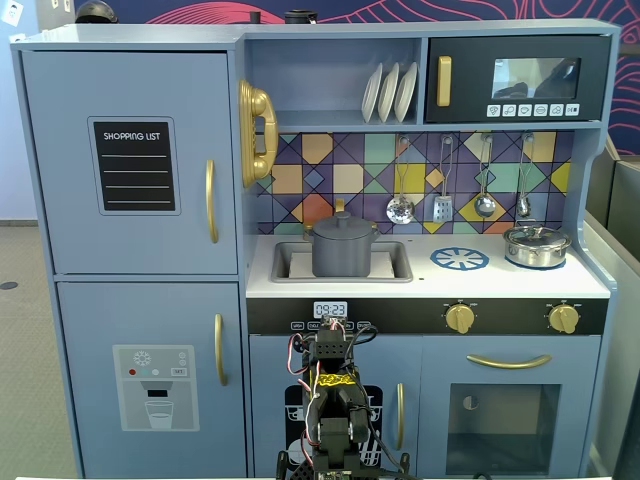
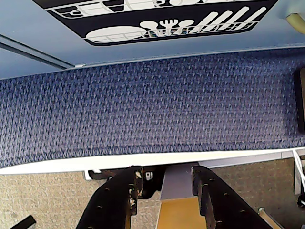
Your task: Take off the lid from the gray recipient and place it on the counter
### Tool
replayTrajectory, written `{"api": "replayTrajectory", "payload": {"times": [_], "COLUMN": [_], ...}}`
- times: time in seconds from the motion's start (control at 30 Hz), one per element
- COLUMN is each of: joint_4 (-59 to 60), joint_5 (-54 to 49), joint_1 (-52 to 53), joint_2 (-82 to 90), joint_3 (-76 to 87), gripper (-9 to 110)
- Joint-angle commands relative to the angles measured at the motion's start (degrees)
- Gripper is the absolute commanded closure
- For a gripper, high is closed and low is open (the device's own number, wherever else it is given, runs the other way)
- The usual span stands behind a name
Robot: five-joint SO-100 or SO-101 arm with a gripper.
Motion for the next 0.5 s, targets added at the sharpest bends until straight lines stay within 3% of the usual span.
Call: {"api": "replayTrajectory", "payload": {"times": [0.0,0.47], "joint_4": [10.55,9.14], "joint_5": [-2.64,-1.67], "joint_1": [7.73,7.82], "joint_2": [-0.35,-0.62], "joint_3": [0.09,-3.87], "gripper": [101,101]}}
